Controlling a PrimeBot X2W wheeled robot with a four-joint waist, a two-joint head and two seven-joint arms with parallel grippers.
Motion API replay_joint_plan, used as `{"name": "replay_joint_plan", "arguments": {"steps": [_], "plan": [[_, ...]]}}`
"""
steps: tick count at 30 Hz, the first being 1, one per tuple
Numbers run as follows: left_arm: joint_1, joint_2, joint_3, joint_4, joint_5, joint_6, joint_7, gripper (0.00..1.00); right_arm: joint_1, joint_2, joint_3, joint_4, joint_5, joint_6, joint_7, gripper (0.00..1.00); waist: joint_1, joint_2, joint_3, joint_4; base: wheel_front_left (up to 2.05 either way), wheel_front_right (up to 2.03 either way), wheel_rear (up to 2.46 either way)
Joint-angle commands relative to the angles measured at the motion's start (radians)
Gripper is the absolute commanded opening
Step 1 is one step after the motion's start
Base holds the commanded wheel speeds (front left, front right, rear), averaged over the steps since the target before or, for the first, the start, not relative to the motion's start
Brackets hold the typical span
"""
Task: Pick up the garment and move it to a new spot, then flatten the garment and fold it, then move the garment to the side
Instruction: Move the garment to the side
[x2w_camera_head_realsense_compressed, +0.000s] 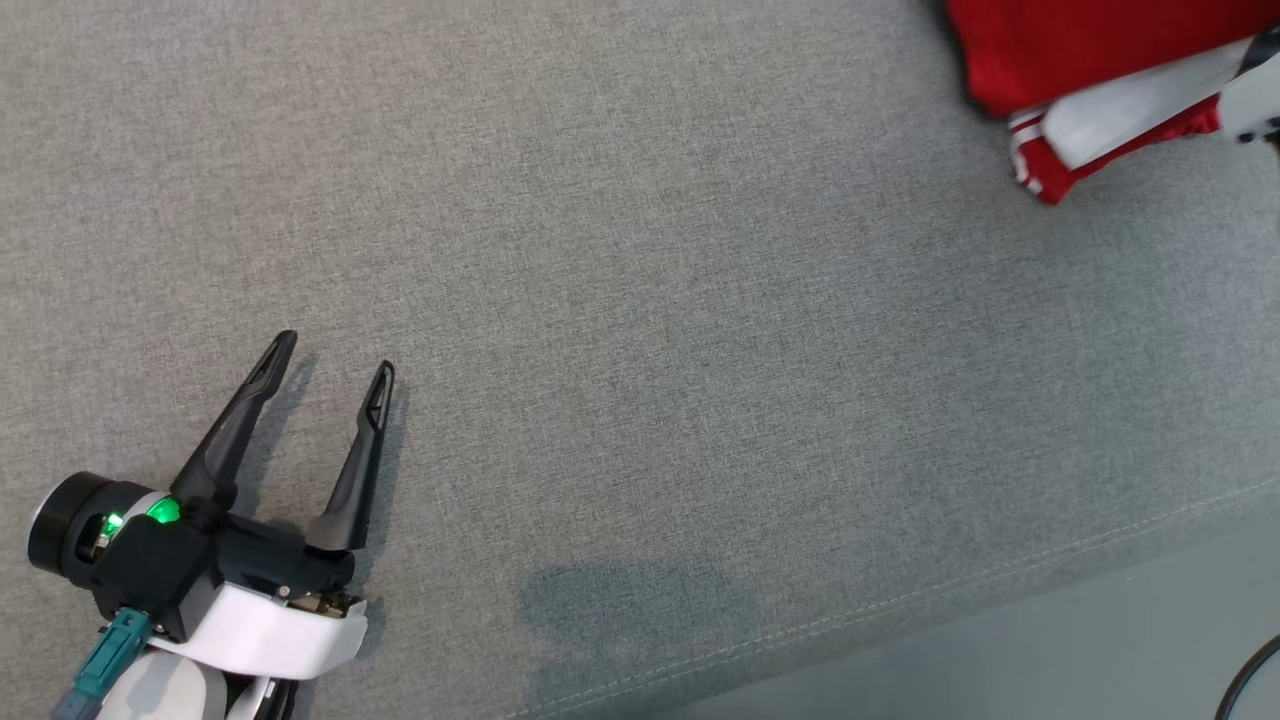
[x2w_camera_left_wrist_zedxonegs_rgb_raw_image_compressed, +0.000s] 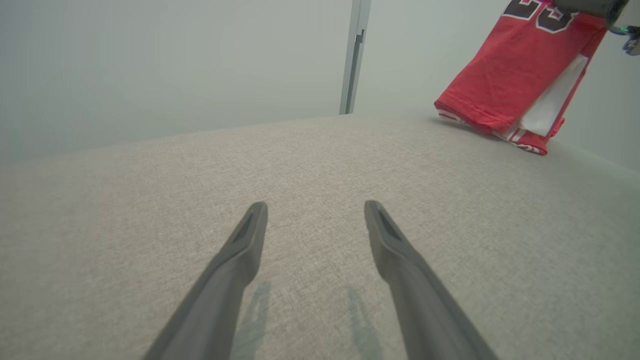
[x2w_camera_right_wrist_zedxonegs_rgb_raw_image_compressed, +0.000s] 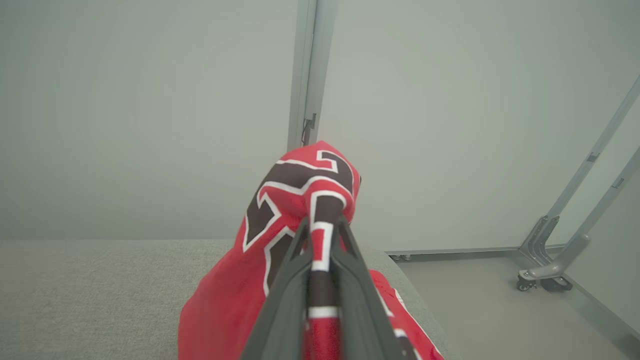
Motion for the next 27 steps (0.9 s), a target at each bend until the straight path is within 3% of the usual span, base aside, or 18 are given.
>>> {"name": "replay_joint_plan", "arguments": {"steps": [1,6,15,17,18,21,22,27], "plan": [[-0.036,0.020,0.036,-0.035,-0.007,-0.007,-0.009,1.00,-0.005,-0.018,-0.023,-0.040,-0.012,0.001,-0.014,0.00,0.0000,0.0000,0.008,0.000,0.00,0.00,0.00],[-0.030,0.019,0.041,-0.048,-0.006,-0.007,-0.009,1.00,0.000,-0.031,-0.099,-0.033,-0.060,0.001,-0.014,0.00,0.0000,0.0000,0.023,0.002,0.00,0.00,0.00],[-0.031,0.034,0.034,-0.073,-0.013,-0.007,-0.009,1.00,-0.082,-0.023,-0.293,0.161,-0.277,0.001,-0.012,0.00,0.0000,0.0000,0.072,0.031,0.00,0.00,0.00],[-0.030,0.036,0.034,-0.075,-0.014,-0.007,-0.009,1.00,-0.098,-0.024,-0.350,0.185,-0.327,0.001,-0.012,0.11,0.0000,0.0000,0.079,0.041,0.00,0.00,0.00],[-0.030,0.037,0.033,-0.077,-0.014,-0.007,-0.009,1.00,-0.103,-0.025,-0.380,0.197,-0.353,0.001,-0.012,0.22,0.0000,0.0000,0.082,0.046,0.00,0.00,0.00],[-0.031,0.039,0.033,-0.080,-0.017,-0.007,-0.009,1.00,-0.117,-0.023,-0.469,0.228,-0.433,0.001,0.005,0.91,0.0000,0.0000,0.091,0.059,0.00,0.00,0.00],[-0.031,0.040,0.034,-0.080,-0.017,-0.007,-0.009,1.00,-0.121,-0.021,-0.499,0.232,-0.461,0.001,0.011,1.00,0.0000,0.0000,0.093,0.061,0.00,0.00,0.00],[-0.035,0.049,0.021,-0.069,-0.018,-0.007,-0.009,1.00,-0.124,-0.008,-0.678,0.189,-0.634,0.001,0.053,1.00,0.0000,0.0000,0.098,0.076,0.00,0.00,0.00]]}}
